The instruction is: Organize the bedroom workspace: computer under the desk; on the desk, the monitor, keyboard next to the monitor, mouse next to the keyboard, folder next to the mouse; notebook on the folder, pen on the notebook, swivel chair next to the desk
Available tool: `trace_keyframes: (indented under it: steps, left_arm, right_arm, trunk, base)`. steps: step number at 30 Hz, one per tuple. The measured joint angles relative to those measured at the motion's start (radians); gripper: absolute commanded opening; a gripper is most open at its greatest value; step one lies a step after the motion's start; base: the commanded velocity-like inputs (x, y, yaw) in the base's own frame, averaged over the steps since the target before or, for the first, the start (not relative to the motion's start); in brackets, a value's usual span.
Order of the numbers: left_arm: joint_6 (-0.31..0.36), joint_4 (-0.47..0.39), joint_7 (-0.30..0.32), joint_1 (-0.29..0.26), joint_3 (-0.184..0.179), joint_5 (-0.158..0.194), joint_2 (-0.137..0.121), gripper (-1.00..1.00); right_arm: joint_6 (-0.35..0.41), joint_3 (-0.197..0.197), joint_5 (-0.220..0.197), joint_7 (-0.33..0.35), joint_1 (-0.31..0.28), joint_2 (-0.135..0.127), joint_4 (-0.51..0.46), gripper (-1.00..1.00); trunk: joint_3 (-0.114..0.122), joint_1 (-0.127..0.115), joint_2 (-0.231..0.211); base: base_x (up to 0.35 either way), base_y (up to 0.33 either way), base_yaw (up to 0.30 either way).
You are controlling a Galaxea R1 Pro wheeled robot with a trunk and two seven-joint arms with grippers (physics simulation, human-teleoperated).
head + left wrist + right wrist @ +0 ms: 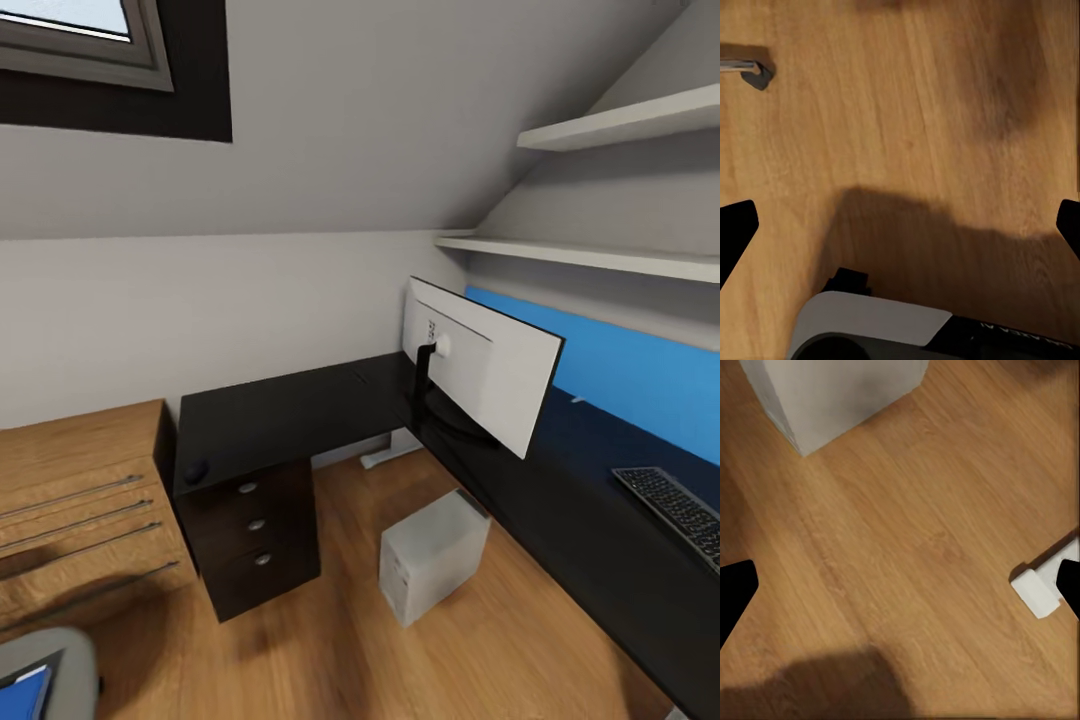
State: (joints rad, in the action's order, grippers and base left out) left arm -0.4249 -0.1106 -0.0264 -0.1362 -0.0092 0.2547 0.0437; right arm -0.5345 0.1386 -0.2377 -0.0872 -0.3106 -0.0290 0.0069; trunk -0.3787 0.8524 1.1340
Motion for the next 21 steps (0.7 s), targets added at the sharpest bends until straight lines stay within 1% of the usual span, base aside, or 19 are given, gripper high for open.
trace_keyframes:
  steps: [15,21]
  left_arm:
    - [0.002,0.0,0.0,0.0,0.0,0.0,-0.001,1.0]
    - [0.002,0.0,0.0,0.0,0.0,0.0,-0.001,1.0]
  right_arm:
    - [-0.003,0.0,0.0,0.0,0.0,-0.003,0.0,1.0]
    - [-0.003,0.001,0.001,0.0,0.0,-0.003,0.0,1.0]
  trunk:
    - [-0.047,0.058,0.105]
    - [-0.062,0.081,0.147]
  base:
    - [0.0,0.0,-0.262]
    - [0.0,0.0,-0.261]
